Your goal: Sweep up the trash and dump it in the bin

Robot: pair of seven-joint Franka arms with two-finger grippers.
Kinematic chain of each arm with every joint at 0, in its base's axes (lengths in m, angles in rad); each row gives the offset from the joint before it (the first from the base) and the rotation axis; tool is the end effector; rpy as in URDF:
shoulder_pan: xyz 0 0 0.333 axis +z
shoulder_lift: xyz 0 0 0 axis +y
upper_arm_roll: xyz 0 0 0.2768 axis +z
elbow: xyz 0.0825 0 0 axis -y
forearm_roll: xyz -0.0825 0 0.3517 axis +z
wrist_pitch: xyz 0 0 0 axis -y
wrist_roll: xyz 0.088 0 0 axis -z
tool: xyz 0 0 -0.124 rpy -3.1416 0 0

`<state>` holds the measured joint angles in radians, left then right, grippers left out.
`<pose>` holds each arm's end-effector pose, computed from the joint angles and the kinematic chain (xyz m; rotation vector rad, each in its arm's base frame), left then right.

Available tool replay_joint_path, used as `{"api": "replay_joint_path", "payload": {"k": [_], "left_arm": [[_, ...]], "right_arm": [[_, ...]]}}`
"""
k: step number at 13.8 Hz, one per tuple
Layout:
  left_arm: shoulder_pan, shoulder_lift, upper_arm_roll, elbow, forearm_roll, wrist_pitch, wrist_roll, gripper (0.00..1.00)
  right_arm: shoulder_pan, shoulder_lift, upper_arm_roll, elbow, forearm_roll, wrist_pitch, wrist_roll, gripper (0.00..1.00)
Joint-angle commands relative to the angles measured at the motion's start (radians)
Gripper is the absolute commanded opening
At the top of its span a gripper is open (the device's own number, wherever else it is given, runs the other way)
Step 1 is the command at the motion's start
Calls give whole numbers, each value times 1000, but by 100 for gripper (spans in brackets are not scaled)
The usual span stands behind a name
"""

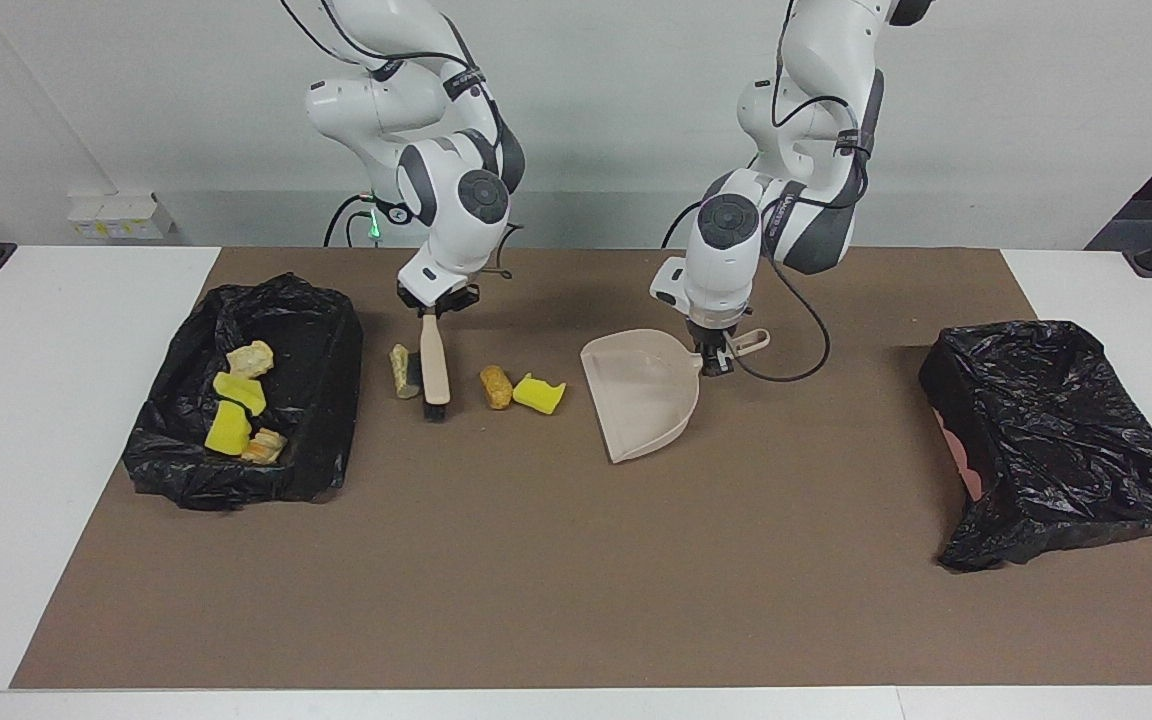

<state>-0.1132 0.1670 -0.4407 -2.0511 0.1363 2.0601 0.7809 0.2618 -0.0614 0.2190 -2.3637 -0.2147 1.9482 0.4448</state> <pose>0.4529 -0.2671 0.3178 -2.3680 2.0088 0.2233 0.3835 0.1794 0.2950 2.7816 0.2070 -0.3250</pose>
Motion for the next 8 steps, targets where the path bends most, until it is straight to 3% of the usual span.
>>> {"api": "replay_joint_path", "payload": {"k": [1, 5, 8], "left_arm": [[-11, -41, 11, -55, 17, 34, 17, 0], [-11, -43, 11, -60, 17, 37, 17, 0], [-11, -44, 11, -61, 17, 35, 21, 0]], "right_arm": [[34, 54, 2, 78, 122, 15, -61, 0], [57, 60, 2, 208, 186, -104, -63, 0], [-5, -10, -6, 235, 184, -202, -51, 0]]}}
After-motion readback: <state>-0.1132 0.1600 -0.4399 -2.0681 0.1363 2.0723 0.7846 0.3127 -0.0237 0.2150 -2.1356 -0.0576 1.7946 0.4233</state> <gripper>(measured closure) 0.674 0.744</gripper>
